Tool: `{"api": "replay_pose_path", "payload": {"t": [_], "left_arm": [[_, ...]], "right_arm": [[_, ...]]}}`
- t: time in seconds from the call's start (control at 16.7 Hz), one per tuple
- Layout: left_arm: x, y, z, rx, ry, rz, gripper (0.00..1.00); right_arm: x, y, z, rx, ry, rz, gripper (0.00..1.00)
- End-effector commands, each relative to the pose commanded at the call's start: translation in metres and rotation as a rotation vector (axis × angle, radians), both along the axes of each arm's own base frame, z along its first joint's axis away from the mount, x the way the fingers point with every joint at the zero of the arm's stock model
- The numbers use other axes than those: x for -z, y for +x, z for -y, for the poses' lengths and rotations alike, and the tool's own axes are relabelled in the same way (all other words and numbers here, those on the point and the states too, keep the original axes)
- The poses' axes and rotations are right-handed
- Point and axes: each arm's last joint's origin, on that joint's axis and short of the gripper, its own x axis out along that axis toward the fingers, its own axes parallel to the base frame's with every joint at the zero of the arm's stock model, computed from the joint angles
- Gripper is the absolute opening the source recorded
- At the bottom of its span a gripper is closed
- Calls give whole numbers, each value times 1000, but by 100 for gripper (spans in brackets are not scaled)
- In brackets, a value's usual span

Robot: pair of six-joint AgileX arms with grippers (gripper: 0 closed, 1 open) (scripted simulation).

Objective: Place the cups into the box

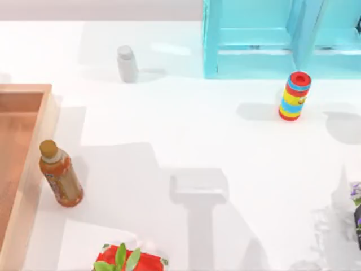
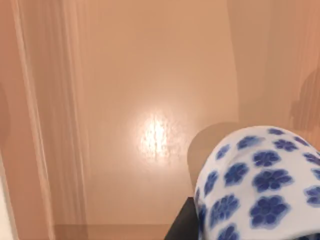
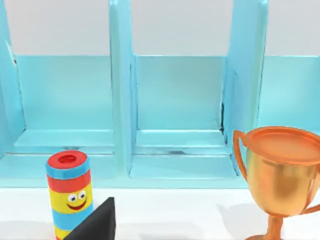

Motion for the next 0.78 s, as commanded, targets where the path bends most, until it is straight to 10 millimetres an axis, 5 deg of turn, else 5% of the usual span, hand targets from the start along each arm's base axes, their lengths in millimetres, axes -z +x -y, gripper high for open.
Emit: {"api": "replay_pose_path", "payload": {"t": [0.3,0.6,0.78], "left_arm": [[48,-1,0,-3,-1,2,0],[55,-2,-1,-4,-2,-1,0],[55,-2,-1,-4,-2,-1,23]], "right_arm": [[0,0,0,0,0,0,100],[0,0,0,0,0,0,100],[0,0,0,0,0,0,100]]}}
